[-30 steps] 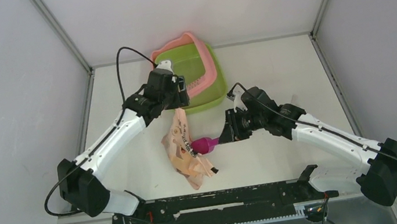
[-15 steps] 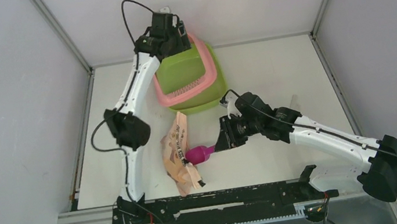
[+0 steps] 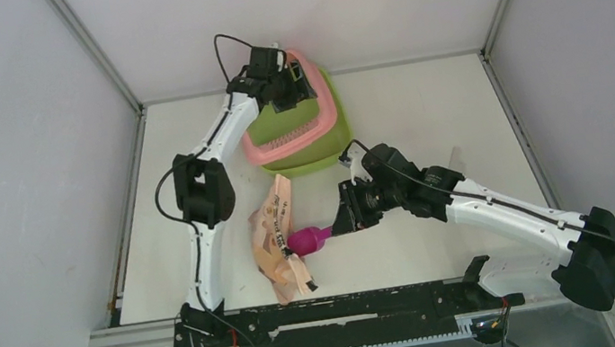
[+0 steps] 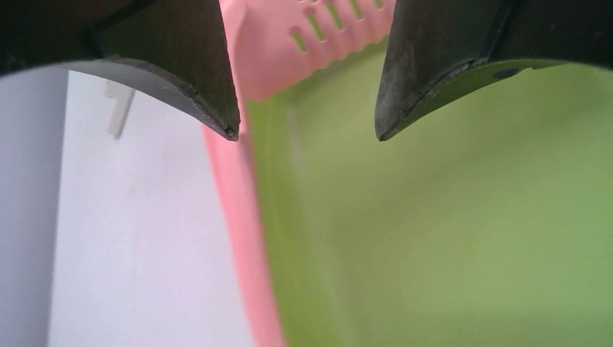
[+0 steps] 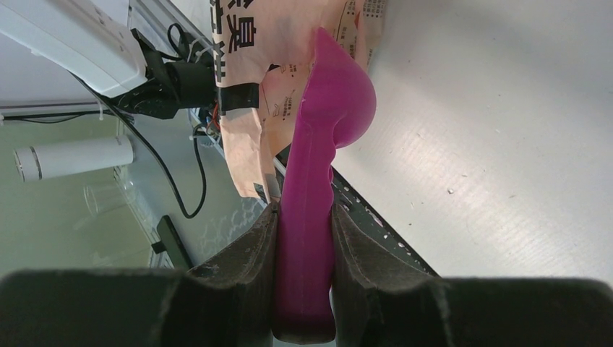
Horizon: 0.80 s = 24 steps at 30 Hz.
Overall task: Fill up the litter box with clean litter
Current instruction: Adjust the litter box at the center of the board.
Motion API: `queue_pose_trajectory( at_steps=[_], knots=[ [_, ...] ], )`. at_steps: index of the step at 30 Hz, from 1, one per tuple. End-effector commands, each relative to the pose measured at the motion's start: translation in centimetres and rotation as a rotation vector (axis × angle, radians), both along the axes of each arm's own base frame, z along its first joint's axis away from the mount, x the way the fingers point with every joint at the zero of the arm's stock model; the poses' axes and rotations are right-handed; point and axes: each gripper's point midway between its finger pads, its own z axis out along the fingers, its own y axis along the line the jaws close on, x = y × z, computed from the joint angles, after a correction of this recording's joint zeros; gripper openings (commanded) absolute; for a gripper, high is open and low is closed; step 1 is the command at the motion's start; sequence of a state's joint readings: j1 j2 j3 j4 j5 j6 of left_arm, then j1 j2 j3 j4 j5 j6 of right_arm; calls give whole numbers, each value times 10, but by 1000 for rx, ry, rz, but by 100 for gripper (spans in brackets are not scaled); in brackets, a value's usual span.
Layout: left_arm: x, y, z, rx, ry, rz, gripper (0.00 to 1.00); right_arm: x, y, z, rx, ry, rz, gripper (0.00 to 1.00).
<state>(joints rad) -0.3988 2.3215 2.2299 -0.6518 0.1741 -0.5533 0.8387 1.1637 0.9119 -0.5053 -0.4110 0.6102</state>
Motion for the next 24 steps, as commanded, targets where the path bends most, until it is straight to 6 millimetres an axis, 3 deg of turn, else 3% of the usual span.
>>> queue_pose_trajectory(
  at_steps=[1, 4, 10, 19, 21, 24],
  knots=[
    [4, -34, 76, -134, -172, -43, 73, 0, 6, 20, 38, -44, 19, 0],
    [-2, -33, 84, -139, -194, -27, 73, -1, 2, 20, 29, -49, 14, 0],
    [-6, -39, 73, -149, -172, -30, 73, -1, 3, 20, 32, -49, 18, 0],
    [8, -59, 60, -165, -170, -34, 73, -6, -3, 18, 23, -52, 13, 0],
    [11, -63, 59, -174, -171, -35, 69, -7, -6, 18, 19, -53, 8, 0],
    [17, -68, 56, -183, -175, -35, 51, -10, -12, 18, 14, -55, -2, 0]
  ],
)
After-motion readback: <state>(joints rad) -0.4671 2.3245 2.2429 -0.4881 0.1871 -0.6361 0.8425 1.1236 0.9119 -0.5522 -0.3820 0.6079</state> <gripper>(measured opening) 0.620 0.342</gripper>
